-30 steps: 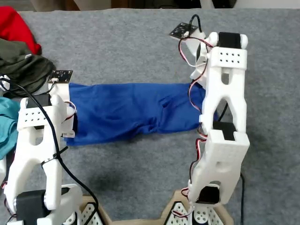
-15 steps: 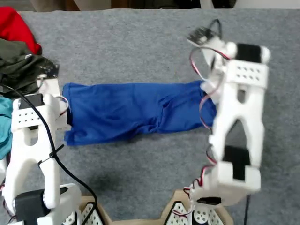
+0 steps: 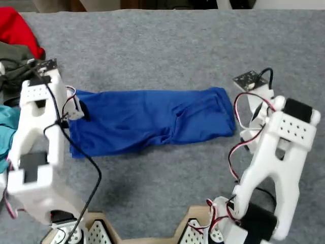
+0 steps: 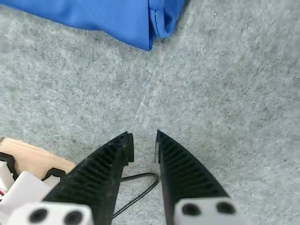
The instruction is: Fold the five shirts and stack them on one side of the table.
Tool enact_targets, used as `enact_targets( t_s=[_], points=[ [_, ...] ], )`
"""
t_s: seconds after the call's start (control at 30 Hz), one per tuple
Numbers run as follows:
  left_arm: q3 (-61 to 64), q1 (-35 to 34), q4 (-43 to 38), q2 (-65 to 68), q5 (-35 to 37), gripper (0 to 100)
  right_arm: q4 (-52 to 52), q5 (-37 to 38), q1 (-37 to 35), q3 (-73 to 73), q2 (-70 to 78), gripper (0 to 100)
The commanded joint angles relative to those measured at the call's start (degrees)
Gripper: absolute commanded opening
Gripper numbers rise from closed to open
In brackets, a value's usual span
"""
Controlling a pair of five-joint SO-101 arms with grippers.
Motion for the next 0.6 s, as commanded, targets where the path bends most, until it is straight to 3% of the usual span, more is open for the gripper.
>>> enact_targets(
  t_s=[0.0,0.27,0.37,0.57],
  points=[
    [-9.7,-0.6,-0.3,7.4,-4.7,19,-1.3,1.2,1.0,1.5,-4.3,10.3],
    [-17.8,-2.1,4.4,18.8,-15.1,7,-1.3,1.8,1.0,1.5,-5.0,10.3],
    [-18.2,-2.2,5.0,21.2,-16.8,2,-1.3,1.8,1.0,1.5,-5.0,10.3],
    [-20.7,-3.4,6.0,21.7,-16.5,2,-1.3,1.8,1.0,1.5,-5.0,10.3]
  ],
)
